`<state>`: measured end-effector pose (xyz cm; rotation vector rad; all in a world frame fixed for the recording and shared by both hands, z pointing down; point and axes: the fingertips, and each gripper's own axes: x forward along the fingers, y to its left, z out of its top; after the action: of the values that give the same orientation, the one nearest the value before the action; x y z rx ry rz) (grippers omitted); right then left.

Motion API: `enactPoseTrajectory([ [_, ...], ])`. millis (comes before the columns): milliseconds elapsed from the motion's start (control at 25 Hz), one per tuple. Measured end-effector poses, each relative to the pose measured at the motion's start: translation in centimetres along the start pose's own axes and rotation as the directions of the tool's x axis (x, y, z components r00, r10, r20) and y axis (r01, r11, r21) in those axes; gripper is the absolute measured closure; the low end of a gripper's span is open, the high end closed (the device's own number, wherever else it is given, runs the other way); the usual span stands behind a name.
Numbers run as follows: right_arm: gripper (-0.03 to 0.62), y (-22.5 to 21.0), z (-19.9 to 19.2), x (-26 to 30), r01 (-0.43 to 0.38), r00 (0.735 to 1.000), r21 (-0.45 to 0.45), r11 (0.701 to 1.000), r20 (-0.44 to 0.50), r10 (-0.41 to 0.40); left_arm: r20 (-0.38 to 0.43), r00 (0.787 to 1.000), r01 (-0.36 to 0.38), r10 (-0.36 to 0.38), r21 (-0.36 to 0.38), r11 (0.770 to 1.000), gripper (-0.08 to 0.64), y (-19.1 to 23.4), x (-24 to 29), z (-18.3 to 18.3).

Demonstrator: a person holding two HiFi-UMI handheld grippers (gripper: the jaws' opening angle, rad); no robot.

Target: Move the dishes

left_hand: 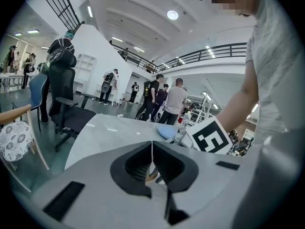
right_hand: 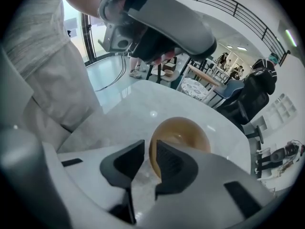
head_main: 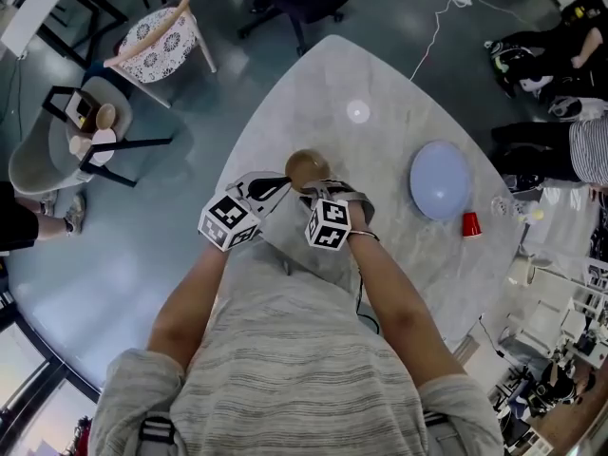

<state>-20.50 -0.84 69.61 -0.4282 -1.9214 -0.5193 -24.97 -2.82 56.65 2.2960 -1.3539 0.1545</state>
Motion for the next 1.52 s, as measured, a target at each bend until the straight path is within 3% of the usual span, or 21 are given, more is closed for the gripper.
enactPoseTrajectory([
  [400, 0.555, 0.0, -0.4, 0.5, 0.011, 1.000, -0.042, 0.999, -0.024, -0.012, -0.017, 1.000, 0.004, -0.004, 0.002, 1.000, 0.538, -0.3, 0.3, -0.2],
  [680, 0.561, -0.1, -0.6, 0.4, 0.029, 0.999, -0.049, 0.998, -0.030, -0.030, -0.028, 1.000, 0.009, -0.009, 0.005, 1.000, 0.538, -0.5, 0.3, -0.4],
  [1240, 0.569, -1.1, -1.2, -1.0, 0.117, 0.993, -0.017, 0.993, -0.007, -0.117, -0.066, 0.997, 0.036, -0.035, 0.022, 0.999, 0.538, -1.3, 1.3, -0.3],
  [1520, 0.569, -1.8, -3.1, -2.9, 0.194, 0.981, 0.015, 0.981, -0.023, -0.193, -0.080, 0.993, 0.090, -0.087, 0.039, 0.995, 0.538, -2.7, 3.2, 0.0],
])
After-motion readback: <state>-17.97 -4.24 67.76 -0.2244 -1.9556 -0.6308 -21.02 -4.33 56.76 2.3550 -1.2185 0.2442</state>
